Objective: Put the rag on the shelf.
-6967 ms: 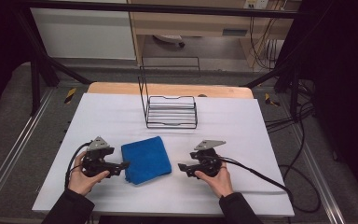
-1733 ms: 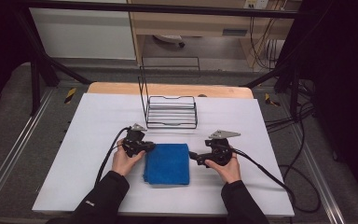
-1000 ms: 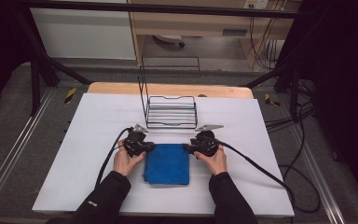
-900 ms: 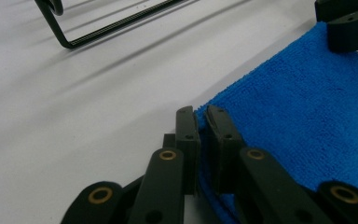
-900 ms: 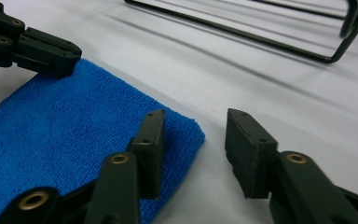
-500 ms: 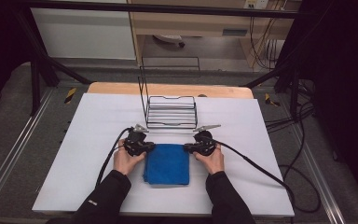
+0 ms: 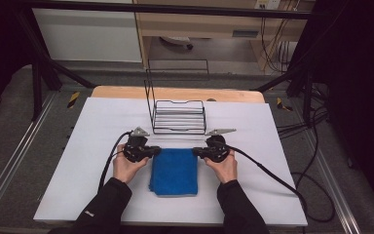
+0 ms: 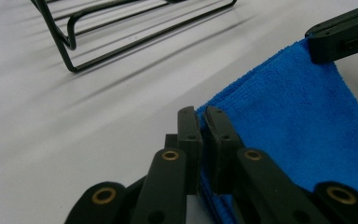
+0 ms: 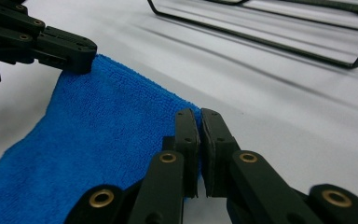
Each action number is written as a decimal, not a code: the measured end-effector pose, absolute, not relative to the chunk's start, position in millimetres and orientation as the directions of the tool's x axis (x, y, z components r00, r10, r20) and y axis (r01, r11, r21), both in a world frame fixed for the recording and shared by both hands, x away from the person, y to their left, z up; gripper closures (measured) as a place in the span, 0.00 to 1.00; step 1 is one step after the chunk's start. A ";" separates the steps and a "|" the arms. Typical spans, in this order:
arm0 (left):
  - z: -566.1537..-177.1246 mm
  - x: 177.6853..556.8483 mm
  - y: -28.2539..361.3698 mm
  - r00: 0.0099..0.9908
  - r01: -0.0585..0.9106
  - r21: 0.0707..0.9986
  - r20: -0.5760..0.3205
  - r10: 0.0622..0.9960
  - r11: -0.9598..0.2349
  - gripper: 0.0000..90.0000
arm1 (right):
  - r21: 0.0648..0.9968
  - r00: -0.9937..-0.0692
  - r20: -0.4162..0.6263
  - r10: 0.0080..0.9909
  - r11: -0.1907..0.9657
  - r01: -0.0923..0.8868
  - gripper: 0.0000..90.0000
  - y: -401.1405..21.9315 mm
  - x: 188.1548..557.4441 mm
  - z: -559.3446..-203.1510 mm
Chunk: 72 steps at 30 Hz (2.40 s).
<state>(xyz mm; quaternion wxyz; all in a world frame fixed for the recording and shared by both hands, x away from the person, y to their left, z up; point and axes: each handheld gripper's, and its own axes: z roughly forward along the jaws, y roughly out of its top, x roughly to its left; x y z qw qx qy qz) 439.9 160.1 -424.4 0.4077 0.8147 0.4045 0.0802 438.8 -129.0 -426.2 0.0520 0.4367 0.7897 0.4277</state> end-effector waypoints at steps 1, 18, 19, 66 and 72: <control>-422.4 438.4 160.5 0.662 0.590 0.733 -0.199 0.723 -0.338 0.94 | 0.725 -0.616 0.288 0.734 0.253 0.640 0.96 -129.3 437.3 -424.4; -395.3 410.4 165.8 0.681 0.516 0.804 -0.175 0.711 -0.296 0.94 | 0.793 -0.652 0.258 0.713 0.230 0.565 0.96 -133.4 414.6 -396.4; -393.3 409.1 166.1 0.683 0.510 0.807 -0.171 0.710 -0.297 0.94 | 0.800 -0.658 0.249 0.711 0.233 0.554 0.96 -134.0 413.7 -394.6; -309.4 390.0 159.2 0.705 0.282 0.945 -0.087 0.704 -0.165 0.94 | 0.961 -0.688 0.109 0.717 0.101 0.258 0.97 -152.4 381.8 -305.8; -300.1 393.0 160.4 0.700 0.258 0.956 -0.086 0.709 -0.139 0.94 | 0.970 -0.685 0.100 0.722 0.083 0.229 0.97 -151.7 382.3 -296.5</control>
